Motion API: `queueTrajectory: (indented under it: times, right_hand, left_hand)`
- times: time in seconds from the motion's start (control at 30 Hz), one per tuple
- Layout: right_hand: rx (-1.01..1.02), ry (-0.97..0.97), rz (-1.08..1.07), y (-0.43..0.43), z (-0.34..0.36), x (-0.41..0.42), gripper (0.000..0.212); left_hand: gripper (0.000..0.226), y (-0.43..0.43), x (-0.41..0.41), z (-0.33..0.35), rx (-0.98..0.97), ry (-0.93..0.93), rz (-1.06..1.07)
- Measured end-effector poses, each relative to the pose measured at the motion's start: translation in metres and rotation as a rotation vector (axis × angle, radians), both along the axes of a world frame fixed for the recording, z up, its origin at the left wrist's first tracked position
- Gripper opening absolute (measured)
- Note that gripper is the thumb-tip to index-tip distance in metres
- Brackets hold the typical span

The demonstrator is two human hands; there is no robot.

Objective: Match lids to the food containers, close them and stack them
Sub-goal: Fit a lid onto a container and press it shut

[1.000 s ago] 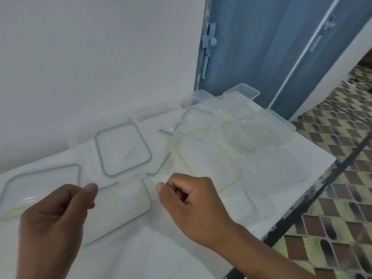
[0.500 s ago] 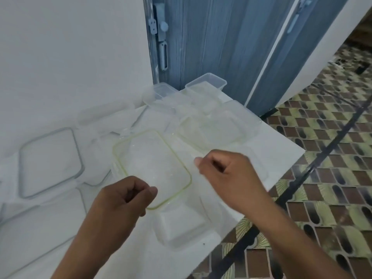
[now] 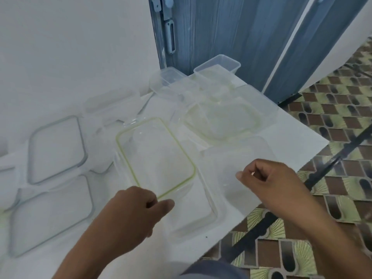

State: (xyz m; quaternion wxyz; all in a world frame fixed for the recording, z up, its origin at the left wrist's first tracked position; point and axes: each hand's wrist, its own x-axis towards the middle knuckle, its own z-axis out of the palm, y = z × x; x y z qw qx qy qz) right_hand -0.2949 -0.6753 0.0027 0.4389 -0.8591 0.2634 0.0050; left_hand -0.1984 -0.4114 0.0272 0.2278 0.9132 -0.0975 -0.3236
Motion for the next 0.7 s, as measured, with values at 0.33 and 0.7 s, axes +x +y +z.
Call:
queueTrajectory:
  times: [0.33,0.7]
  right_hand:
    - [-0.264,-0.196,0.293,0.02,-0.004,0.089,0.021]
    - [-0.096,0.061,0.46,0.022,0.01,0.142,0.025]
  left_hand:
    - [0.063,0.007,-0.048,-0.031,-0.046,0.355,0.066]
    - [0.047,0.024,-0.074,-0.045,-0.661,0.429,0.612]
